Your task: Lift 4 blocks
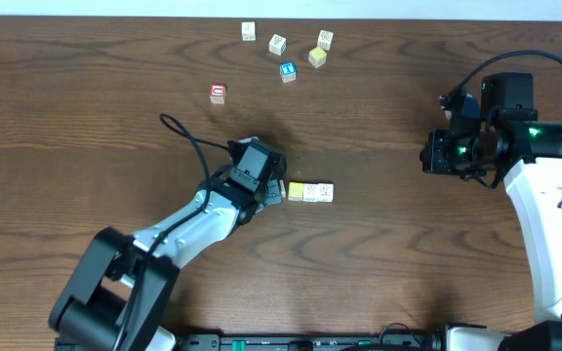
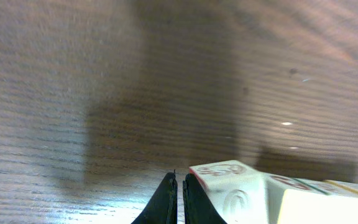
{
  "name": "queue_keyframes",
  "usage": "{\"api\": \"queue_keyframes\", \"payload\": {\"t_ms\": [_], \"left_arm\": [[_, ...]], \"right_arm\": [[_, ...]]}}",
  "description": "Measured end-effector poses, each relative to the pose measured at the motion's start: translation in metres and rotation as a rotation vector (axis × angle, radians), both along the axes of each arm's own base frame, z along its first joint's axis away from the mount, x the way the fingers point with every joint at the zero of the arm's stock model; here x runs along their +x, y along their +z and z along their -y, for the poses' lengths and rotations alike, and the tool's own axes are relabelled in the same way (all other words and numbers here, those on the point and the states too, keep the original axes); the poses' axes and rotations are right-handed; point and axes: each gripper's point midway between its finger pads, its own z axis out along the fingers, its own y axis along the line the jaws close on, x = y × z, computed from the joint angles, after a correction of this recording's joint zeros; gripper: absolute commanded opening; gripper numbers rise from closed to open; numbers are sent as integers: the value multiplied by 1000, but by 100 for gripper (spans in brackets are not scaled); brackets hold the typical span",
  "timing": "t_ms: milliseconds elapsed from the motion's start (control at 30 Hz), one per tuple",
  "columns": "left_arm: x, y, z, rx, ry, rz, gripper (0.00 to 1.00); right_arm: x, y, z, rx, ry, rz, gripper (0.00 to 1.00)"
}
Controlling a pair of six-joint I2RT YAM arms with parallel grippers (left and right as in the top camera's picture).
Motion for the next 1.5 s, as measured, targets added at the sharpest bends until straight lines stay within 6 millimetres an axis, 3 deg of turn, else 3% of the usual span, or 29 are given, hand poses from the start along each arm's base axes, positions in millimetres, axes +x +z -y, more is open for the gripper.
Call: {"api": "queue_keyframes", "payload": {"t_ms": [133, 867, 1500], "left_arm": [[-1, -12, -1, 12, 2, -23, 7], [11, -4, 11, -35, -19, 32, 7], [9, -4, 13, -21, -72, 37, 7]], "right_arm": [[0, 0, 0, 0, 0, 0, 1], [0, 0, 0, 1, -2, -1, 1], [0, 0, 0, 1, -2, -1, 1]]}}
